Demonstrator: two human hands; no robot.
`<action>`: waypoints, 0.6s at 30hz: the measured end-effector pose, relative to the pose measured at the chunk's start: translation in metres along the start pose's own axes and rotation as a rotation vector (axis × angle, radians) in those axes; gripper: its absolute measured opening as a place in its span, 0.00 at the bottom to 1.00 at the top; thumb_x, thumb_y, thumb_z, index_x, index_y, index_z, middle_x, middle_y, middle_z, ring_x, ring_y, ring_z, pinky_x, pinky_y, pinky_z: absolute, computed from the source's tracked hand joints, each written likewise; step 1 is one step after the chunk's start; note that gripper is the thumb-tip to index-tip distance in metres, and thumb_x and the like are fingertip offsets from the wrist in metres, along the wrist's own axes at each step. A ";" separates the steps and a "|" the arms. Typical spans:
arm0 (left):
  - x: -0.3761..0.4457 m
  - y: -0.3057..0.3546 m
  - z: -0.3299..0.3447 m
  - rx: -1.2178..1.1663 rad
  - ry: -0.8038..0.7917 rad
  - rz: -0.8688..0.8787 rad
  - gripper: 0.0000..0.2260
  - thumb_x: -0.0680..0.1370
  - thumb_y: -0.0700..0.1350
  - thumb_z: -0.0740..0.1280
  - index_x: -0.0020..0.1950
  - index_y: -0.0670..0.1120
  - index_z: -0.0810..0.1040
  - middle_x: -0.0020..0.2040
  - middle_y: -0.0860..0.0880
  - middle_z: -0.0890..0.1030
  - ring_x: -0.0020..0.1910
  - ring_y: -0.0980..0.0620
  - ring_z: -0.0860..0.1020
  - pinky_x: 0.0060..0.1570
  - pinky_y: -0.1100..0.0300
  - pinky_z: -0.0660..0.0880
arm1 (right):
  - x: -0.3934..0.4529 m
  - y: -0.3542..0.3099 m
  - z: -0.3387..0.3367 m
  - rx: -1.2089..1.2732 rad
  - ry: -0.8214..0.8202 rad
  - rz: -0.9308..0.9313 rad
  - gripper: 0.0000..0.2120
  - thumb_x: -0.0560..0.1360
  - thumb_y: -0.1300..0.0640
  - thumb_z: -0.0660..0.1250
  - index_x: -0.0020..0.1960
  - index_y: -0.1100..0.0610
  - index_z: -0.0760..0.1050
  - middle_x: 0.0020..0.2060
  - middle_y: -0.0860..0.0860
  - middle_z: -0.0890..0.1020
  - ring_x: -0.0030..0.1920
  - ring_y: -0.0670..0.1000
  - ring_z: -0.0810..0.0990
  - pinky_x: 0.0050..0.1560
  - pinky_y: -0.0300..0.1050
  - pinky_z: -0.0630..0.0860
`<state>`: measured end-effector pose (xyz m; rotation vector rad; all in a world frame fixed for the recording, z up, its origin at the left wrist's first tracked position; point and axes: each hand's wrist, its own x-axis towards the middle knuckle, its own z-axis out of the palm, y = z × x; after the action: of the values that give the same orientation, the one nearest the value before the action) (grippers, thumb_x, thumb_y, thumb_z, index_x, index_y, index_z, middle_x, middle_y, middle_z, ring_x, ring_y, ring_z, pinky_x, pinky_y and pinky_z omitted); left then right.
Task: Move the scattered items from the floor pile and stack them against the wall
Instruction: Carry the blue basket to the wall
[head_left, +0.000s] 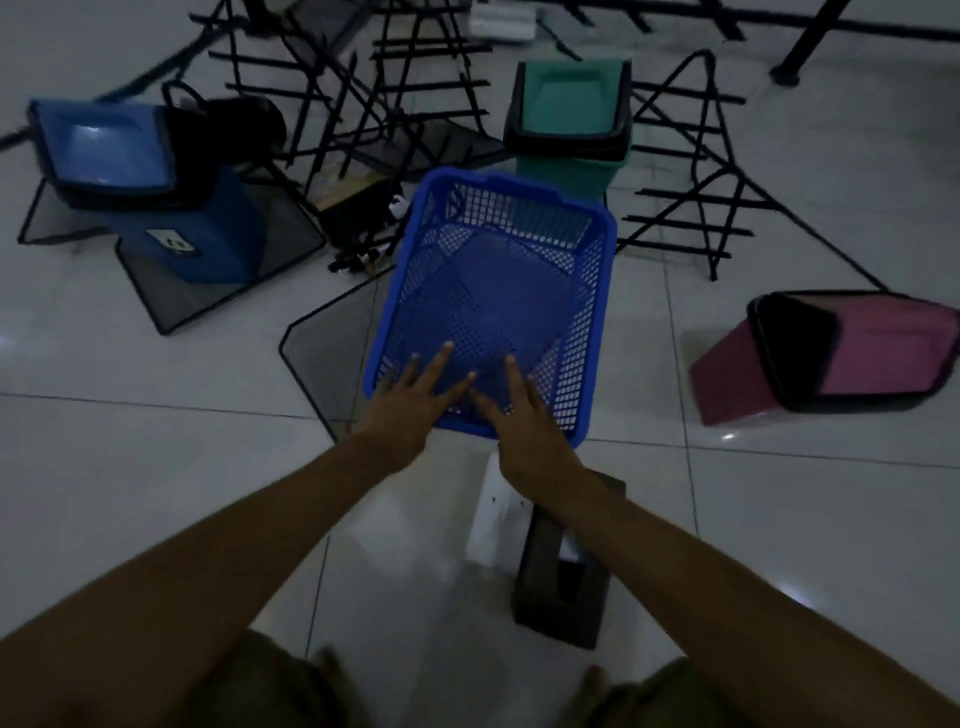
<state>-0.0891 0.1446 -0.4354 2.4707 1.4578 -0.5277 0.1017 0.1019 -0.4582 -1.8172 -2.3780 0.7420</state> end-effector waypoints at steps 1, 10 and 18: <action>-0.016 0.000 -0.014 0.007 0.000 -0.006 0.43 0.80 0.37 0.61 0.73 0.61 0.30 0.74 0.49 0.26 0.77 0.39 0.41 0.74 0.40 0.50 | -0.011 -0.012 -0.008 0.049 0.037 0.011 0.44 0.75 0.72 0.62 0.78 0.42 0.44 0.76 0.51 0.30 0.77 0.66 0.42 0.62 0.67 0.72; -0.194 0.018 -0.186 -0.183 0.265 -0.081 0.35 0.67 0.31 0.71 0.70 0.57 0.72 0.77 0.48 0.61 0.73 0.37 0.63 0.69 0.31 0.56 | -0.106 -0.139 -0.185 0.112 -0.005 0.122 0.50 0.70 0.56 0.73 0.79 0.44 0.43 0.78 0.54 0.38 0.76 0.63 0.54 0.65 0.63 0.71; -0.371 0.045 -0.343 -0.307 0.214 -0.269 0.29 0.78 0.39 0.63 0.72 0.66 0.62 0.79 0.53 0.47 0.77 0.42 0.39 0.69 0.42 0.28 | -0.210 -0.277 -0.351 0.013 -0.076 0.149 0.49 0.72 0.54 0.68 0.77 0.38 0.37 0.79 0.52 0.39 0.78 0.57 0.43 0.76 0.60 0.51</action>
<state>-0.1480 -0.0466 0.0305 2.1563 1.8136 -0.0720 0.0335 -0.0262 0.0141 -2.0128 -2.2953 0.8532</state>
